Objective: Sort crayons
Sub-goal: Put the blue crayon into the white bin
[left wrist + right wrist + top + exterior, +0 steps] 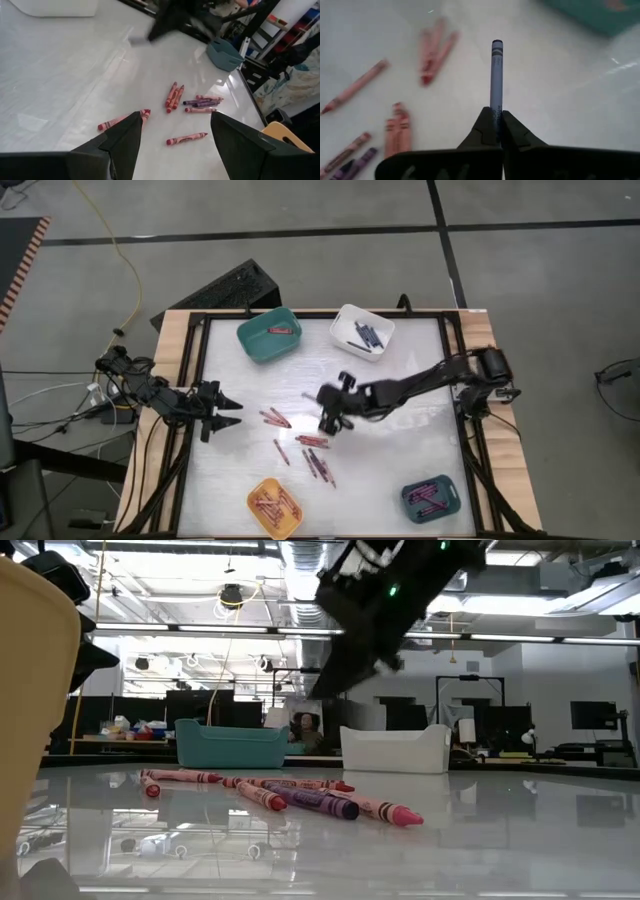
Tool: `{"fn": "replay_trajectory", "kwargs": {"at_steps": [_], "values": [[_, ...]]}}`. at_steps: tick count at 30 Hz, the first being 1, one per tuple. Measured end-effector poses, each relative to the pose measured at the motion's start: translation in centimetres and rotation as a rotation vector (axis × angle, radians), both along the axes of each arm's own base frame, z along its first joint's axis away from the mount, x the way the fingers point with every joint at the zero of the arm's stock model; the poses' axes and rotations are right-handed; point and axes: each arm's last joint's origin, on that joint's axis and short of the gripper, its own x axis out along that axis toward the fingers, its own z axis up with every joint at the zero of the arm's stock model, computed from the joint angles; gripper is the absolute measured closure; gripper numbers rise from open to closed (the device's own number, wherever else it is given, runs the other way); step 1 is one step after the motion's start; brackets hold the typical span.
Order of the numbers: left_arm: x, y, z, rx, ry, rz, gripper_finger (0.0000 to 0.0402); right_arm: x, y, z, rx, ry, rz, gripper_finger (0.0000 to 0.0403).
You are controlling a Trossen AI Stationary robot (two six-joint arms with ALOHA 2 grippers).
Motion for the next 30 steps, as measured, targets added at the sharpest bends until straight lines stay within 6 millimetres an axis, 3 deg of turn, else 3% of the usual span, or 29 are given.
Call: {"fn": "replay_trajectory", "kwargs": {"at_steps": [6, 11, 18, 26, 30], "values": [[0.0, 0.0, 0.0, -0.002, 0.000, -0.009, 0.0174, -3.1, -3.9, 4.5, -0.064, -0.029, -0.200, 0.0401], [0.0, 0.0, 0.0, 0.001, 0.001, -0.005, 0.0174, -5.4, -7.4, 6.2, -0.086, -0.024, -0.413, 0.0401], [0.0, 0.0, 0.0, 0.004, 0.000, -0.006, 0.0174, -6.2, -11.9, 4.3, -0.067, 0.075, -0.629, 0.0400], [0.0, 0.0, -0.1, 0.004, 0.006, -0.011, 0.0174, -5.7, -15.8, 0.8, -0.013, 0.196, -0.708, 0.0396], [0.0, 0.0, -0.1, 0.007, 0.009, -0.013, 0.0174, -6.1, -17.4, 0.2, 0.024, 0.212, -0.735, 0.0396]]}}
